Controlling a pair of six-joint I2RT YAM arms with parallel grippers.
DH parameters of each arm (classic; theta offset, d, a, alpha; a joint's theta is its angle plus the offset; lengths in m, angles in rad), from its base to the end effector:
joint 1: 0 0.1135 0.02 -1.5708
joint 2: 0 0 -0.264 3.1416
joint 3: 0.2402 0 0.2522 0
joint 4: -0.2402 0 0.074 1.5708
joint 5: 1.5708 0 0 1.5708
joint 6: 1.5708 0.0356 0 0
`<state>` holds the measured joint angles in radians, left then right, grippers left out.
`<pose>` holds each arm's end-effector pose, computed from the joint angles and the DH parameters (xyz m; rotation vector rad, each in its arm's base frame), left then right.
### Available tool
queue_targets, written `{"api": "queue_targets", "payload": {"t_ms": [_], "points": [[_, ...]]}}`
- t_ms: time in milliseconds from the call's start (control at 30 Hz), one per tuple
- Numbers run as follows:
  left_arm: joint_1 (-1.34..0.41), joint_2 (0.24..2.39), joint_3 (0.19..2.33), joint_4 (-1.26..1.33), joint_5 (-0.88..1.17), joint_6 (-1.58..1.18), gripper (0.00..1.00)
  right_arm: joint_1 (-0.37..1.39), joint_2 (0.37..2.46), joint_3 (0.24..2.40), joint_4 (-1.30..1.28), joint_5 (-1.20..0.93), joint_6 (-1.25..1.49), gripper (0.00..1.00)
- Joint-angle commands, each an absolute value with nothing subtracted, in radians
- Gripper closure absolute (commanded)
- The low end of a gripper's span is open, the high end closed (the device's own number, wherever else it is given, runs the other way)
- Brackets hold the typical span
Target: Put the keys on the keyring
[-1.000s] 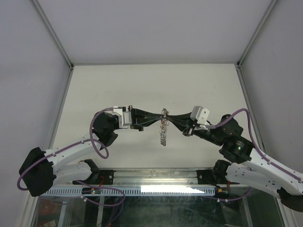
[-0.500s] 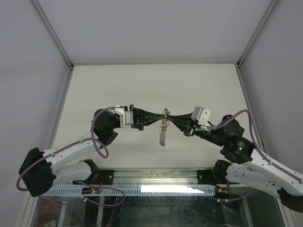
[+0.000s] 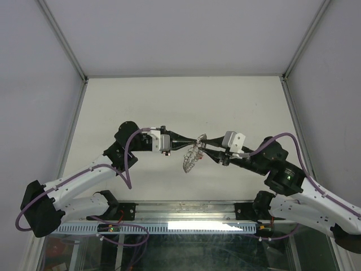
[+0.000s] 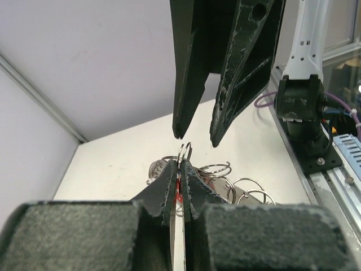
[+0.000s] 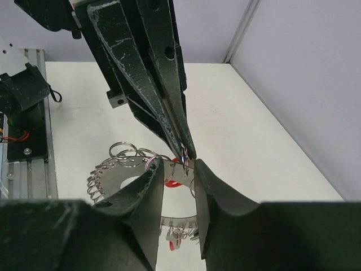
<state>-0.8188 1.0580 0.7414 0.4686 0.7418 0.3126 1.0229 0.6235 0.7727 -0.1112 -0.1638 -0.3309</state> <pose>0.1471 -0.1925 0.3395 1.2792 0.8376 -0.9307 0.0722 0.1294 0.3675 -1.0853 1.1374 0.6728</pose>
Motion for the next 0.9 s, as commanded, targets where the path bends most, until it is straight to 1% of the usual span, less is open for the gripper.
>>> {"api": "queue_targets", "payload": {"t_ms": [0,267,467,667,867], "points": [[-0.826,1.028,0.838,0.299,0.738,0.453,1.0,1.028,0.621,0.854,-0.182,-0.141,-0.386,0.69],[-0.826,1.065,0.962,0.03,0.723,0.609,1.0,1.028,0.691,0.935,-0.323,-0.125,-0.422,0.68],[-0.828,1.098,1.041,-0.144,0.696,0.701,1.0,1.028,0.724,0.966,-0.355,-0.105,-0.417,0.69],[-0.843,1.125,1.106,-0.257,0.658,0.774,1.0,1.028,0.763,0.976,-0.358,-0.089,-0.42,0.69],[-0.869,1.139,1.137,-0.306,0.636,0.806,1.0,1.028,0.795,0.973,-0.353,-0.075,-0.427,0.69]]}}
